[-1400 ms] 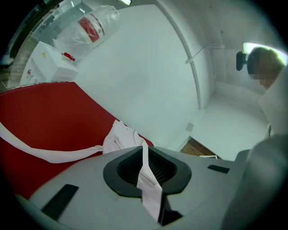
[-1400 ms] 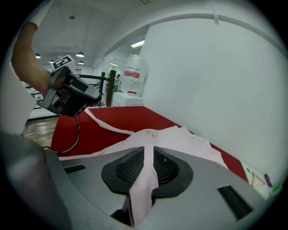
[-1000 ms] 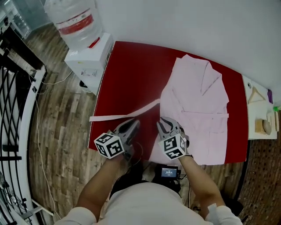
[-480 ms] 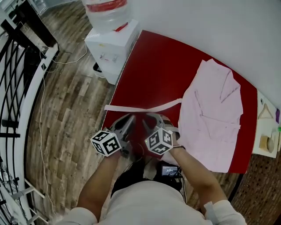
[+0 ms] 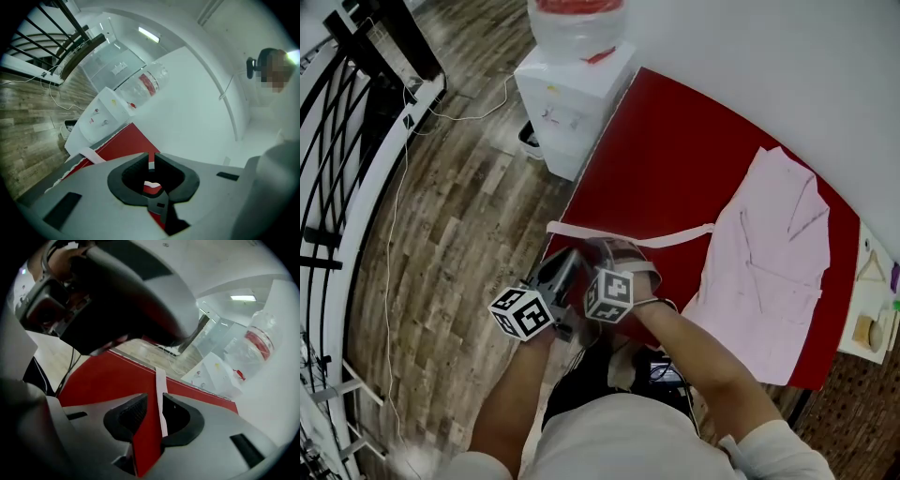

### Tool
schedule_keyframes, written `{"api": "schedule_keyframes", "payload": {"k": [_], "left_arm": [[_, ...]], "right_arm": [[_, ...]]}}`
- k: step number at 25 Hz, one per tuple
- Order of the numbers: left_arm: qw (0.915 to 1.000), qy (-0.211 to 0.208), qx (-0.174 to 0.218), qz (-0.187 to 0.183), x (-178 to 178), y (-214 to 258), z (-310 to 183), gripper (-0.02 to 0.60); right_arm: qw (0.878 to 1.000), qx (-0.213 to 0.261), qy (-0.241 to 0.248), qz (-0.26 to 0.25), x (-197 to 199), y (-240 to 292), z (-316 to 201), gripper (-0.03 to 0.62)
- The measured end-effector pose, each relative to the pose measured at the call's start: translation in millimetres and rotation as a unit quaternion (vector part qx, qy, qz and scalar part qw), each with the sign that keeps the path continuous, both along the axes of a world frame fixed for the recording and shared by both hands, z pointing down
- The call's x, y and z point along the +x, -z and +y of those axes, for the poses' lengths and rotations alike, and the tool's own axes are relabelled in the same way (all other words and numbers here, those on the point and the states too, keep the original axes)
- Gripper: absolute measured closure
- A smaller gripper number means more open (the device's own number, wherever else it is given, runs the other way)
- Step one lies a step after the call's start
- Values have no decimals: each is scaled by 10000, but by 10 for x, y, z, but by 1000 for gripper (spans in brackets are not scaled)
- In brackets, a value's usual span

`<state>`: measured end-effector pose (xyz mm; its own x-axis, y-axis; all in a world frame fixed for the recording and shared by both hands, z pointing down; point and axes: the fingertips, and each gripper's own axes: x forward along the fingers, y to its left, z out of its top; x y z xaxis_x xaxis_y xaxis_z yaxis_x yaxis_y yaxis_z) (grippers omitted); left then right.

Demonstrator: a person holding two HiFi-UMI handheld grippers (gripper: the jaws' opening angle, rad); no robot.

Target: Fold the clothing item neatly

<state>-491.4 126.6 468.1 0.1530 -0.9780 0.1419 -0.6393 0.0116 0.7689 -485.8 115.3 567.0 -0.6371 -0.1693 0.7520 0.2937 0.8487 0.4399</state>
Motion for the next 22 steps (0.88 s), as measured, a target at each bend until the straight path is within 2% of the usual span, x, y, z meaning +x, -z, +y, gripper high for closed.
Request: {"api": "schedule_keyframes", "payload": {"k": [6,11,14,19,22], "left_arm": [[9997,224,-17,79,-184,-73,132,563],[9993,336,-59,155,-276,-128,210,563],[9989,368,-88,264,-285,-168,226,563],[9971,376,-118,653,-281,-231,221,563],[9936,331,-92,1073,-258,-291,166,558]], "right_arm": [[9976,480,-159,481,-99,-277,-186,514],[9961,487,-348,653,-143,-360,-263,527],[9958,428,-369,721,-149,-367,-282,569],[9978,342,-416,395,-127,-155,-279,572],[9981,231,-573,58,-105,75,-291,572]]}}
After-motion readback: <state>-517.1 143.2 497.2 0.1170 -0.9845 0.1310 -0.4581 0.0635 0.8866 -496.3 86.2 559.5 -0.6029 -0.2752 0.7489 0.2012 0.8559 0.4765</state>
